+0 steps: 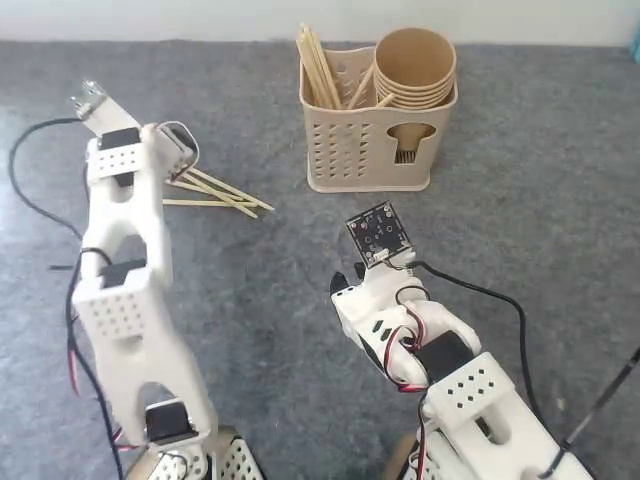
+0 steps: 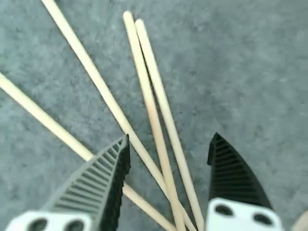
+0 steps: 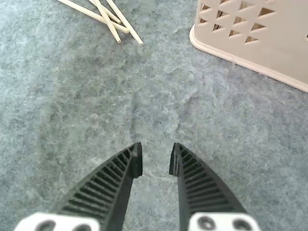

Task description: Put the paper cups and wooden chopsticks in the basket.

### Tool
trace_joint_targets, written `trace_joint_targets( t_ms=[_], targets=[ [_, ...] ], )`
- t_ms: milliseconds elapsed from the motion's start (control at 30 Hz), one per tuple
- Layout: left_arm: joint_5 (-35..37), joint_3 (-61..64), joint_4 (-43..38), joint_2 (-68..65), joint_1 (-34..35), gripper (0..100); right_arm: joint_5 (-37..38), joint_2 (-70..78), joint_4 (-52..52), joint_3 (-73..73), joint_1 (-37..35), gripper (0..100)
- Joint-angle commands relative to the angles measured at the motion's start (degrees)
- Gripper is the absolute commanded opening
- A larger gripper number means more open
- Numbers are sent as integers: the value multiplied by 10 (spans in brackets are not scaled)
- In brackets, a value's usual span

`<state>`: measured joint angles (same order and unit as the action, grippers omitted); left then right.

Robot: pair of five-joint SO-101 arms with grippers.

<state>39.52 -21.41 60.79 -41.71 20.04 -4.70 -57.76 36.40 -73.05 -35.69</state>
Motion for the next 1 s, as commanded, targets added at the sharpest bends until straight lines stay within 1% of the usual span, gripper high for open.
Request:
trace_joint_targets(
  t_ms=[0,167,233,300,400,433,467,633,767,967],
  targets=[
    [8,-124,38,-63,0,250,11,-12,-8,5,-6,115],
    [8,-297,108,-180,-3,249,11,-13,-8,5,-6,115],
    [8,-365,135,-226,-4,223,11,-13,-8,5,-6,115],
    [8,-433,164,-270,-4,163,11,-13,-8,5,-6,115],
    [8,-533,215,-327,-4,21,11,-13,-8,5,-6,115],
    [8,-567,235,-345,-4,2,11,-13,-8,5,-6,115],
    [8,-599,255,-360,-4,15,11,-13,-8,5,-6,115],
    [7,-756,353,-419,-9,11,11,-13,-8,5,-6,115],
    [7,-748,398,-400,-25,11,11,-13,-9,5,-6,115],
    [7,-748,400,-345,-24,11,11,-13,-9,5,-5,115]
  ],
)
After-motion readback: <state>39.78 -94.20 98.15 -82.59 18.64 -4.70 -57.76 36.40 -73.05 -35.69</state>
